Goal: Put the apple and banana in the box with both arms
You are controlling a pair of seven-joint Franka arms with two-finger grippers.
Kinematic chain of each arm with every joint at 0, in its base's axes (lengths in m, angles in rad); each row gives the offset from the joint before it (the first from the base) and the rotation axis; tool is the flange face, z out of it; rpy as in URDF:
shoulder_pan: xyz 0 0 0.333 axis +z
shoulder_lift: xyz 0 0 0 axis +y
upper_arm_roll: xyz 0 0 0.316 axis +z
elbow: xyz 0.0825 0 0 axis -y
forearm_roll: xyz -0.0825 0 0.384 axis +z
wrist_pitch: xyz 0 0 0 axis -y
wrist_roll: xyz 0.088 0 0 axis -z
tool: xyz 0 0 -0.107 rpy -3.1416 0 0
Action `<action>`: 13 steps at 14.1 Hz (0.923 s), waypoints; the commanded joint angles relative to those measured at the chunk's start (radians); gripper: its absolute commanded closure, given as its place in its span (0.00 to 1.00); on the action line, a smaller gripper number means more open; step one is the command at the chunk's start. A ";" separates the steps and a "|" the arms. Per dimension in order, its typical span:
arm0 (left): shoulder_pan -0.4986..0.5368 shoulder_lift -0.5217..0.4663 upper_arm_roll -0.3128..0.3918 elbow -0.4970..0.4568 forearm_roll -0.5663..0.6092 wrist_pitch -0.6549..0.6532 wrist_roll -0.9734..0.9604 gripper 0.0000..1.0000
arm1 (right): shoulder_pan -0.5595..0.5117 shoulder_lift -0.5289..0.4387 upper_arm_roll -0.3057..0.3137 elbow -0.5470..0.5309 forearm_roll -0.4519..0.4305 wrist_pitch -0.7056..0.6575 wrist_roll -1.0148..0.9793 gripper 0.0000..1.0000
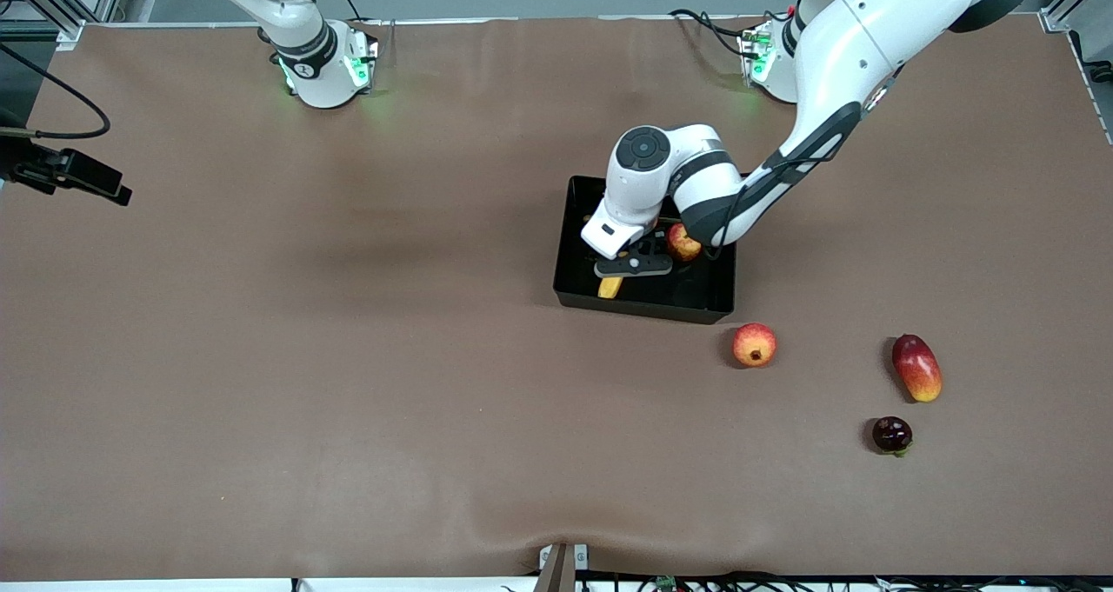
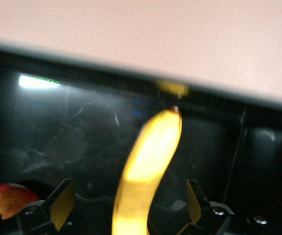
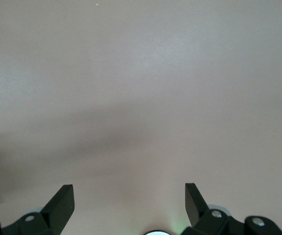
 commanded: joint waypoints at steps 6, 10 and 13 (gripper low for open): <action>0.066 -0.057 -0.039 0.307 -0.230 -0.392 0.322 0.00 | -0.035 -0.022 0.011 -0.001 -0.012 0.047 0.000 0.00; 0.231 -0.130 -0.082 0.360 -0.319 -0.503 0.533 0.00 | -0.047 -0.022 0.008 -0.001 -0.002 0.048 -0.002 0.00; 0.347 -0.189 -0.111 0.360 -0.319 -0.549 0.630 0.00 | -0.050 -0.022 0.008 -0.006 0.000 0.048 -0.004 0.00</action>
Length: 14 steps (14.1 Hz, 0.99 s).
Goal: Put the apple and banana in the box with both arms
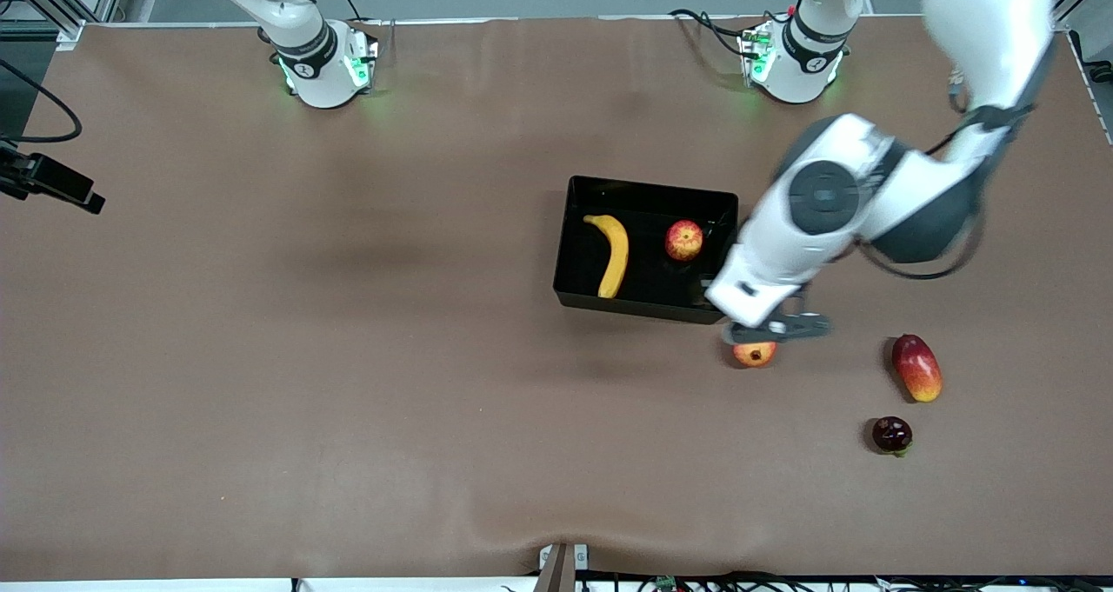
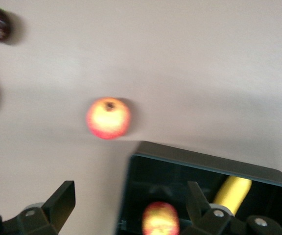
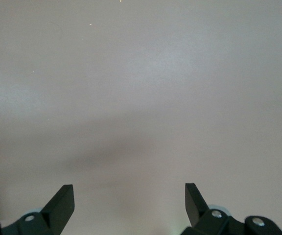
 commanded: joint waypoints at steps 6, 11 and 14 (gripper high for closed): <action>0.107 -0.112 -0.034 0.059 -0.018 -0.128 0.083 0.00 | -0.014 -0.021 0.011 -0.015 0.003 -0.008 -0.017 0.00; 0.115 -0.115 -0.032 0.121 -0.006 -0.182 0.136 0.00 | -0.012 -0.022 0.011 -0.024 0.005 -0.001 -0.128 0.00; 0.138 -0.158 -0.014 0.128 -0.024 -0.190 0.246 0.00 | -0.012 -0.022 0.011 -0.026 0.005 -0.005 -0.125 0.00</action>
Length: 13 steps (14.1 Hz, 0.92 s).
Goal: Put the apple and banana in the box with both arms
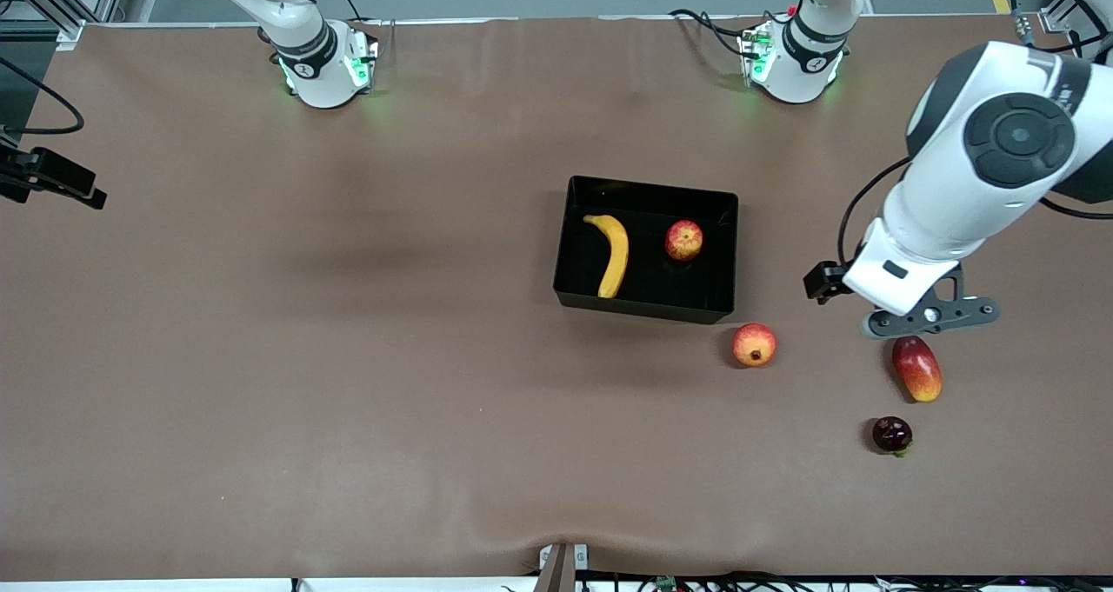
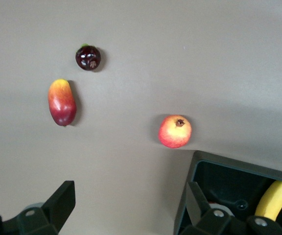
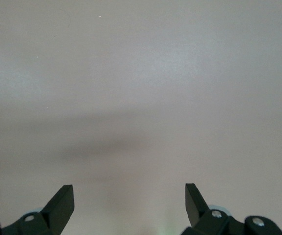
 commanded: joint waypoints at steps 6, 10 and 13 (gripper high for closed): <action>-0.184 -0.195 0.345 0.009 -0.211 -0.026 0.195 0.00 | -0.014 -0.065 0.009 -0.023 0.007 -0.117 0.017 0.00; -0.350 -0.292 0.601 -0.009 -0.337 -0.026 0.300 0.00 | -0.008 -0.074 0.010 -0.026 0.093 -0.103 0.007 0.00; -0.452 -0.370 0.765 -0.074 -0.406 -0.027 0.393 0.00 | -0.012 -0.079 0.010 -0.046 0.093 -0.087 0.007 0.00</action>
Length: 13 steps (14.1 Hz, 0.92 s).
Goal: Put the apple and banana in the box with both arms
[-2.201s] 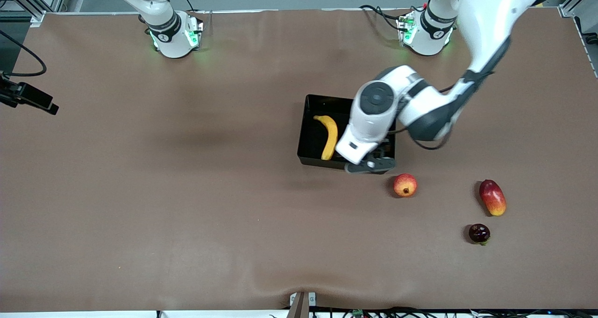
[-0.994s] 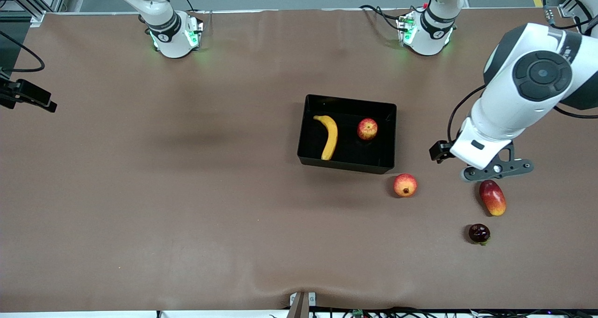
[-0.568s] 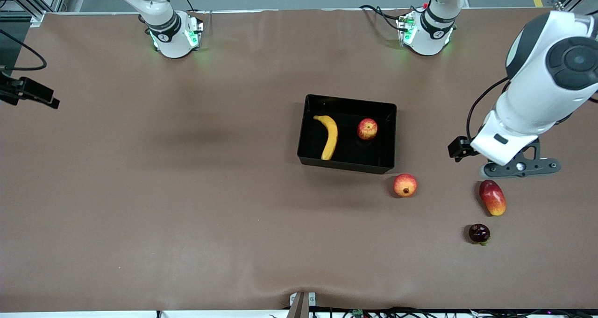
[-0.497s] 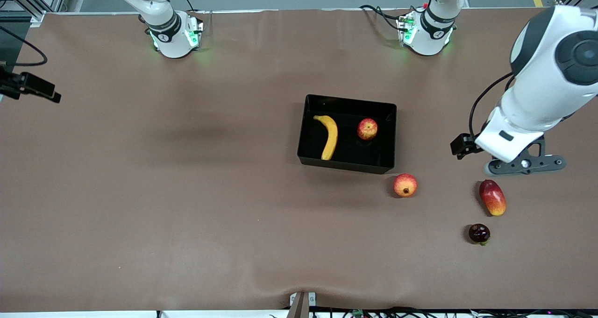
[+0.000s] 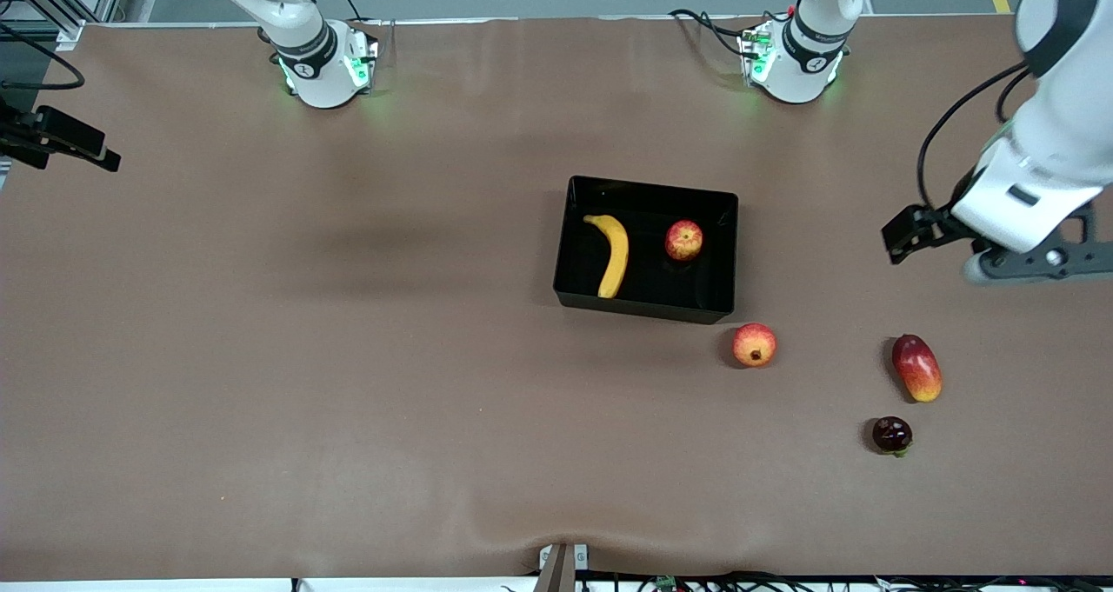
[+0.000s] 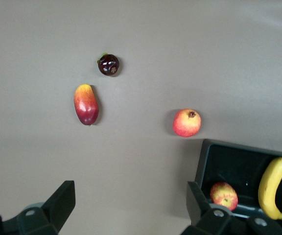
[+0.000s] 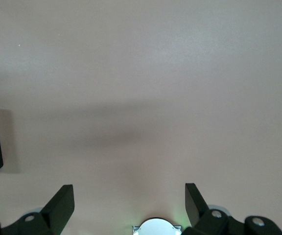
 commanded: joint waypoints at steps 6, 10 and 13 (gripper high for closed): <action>-0.122 -0.215 0.209 -0.211 -0.086 0.003 0.084 0.00 | -0.008 -0.028 0.008 -0.049 0.005 0.038 0.000 0.00; -0.119 -0.270 0.207 -0.240 -0.086 -0.017 0.068 0.00 | -0.011 -0.030 0.008 -0.055 0.005 0.066 0.000 0.00; -0.115 -0.267 0.207 -0.231 -0.106 -0.031 0.087 0.00 | -0.011 -0.033 0.007 -0.061 0.003 0.066 0.000 0.00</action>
